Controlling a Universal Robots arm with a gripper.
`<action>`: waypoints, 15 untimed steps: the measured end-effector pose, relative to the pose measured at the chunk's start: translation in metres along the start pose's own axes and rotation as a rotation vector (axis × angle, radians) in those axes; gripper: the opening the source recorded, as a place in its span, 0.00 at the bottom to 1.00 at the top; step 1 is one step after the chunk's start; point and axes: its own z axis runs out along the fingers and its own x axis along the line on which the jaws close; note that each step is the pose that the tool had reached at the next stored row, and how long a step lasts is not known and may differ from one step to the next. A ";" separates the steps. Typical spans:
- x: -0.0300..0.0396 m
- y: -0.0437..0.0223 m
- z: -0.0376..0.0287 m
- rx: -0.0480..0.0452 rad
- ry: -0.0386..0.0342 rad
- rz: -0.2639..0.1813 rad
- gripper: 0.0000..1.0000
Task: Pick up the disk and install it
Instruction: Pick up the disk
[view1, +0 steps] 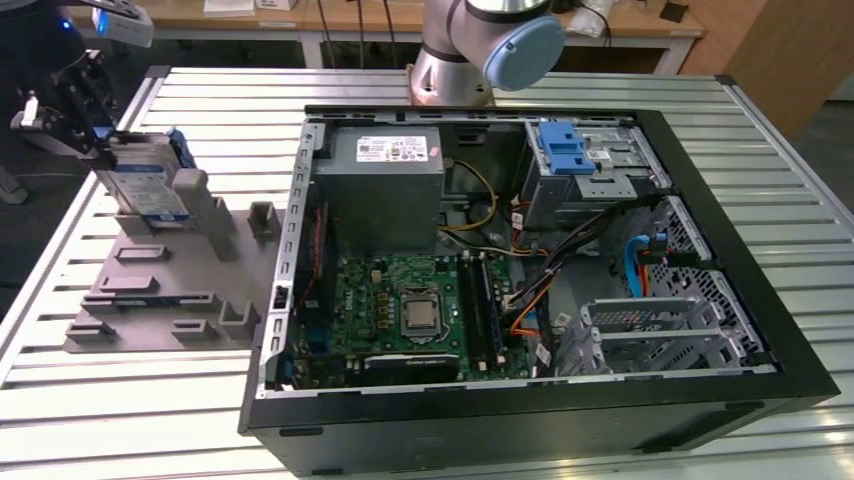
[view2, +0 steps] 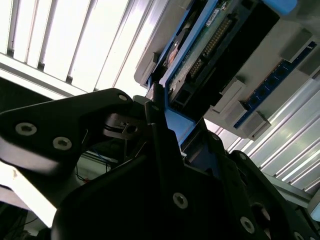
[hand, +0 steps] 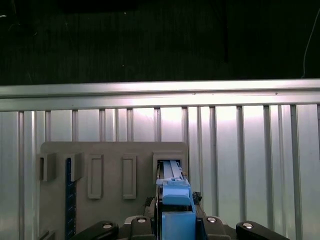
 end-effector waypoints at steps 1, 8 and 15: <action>0.0000 0.0000 -0.0006 0.0000 0.0000 0.000 0.36; -0.0001 0.0001 -0.0050 0.0000 0.0000 0.000 0.36; -0.0003 0.0002 -0.0089 -0.0001 0.0000 0.000 0.36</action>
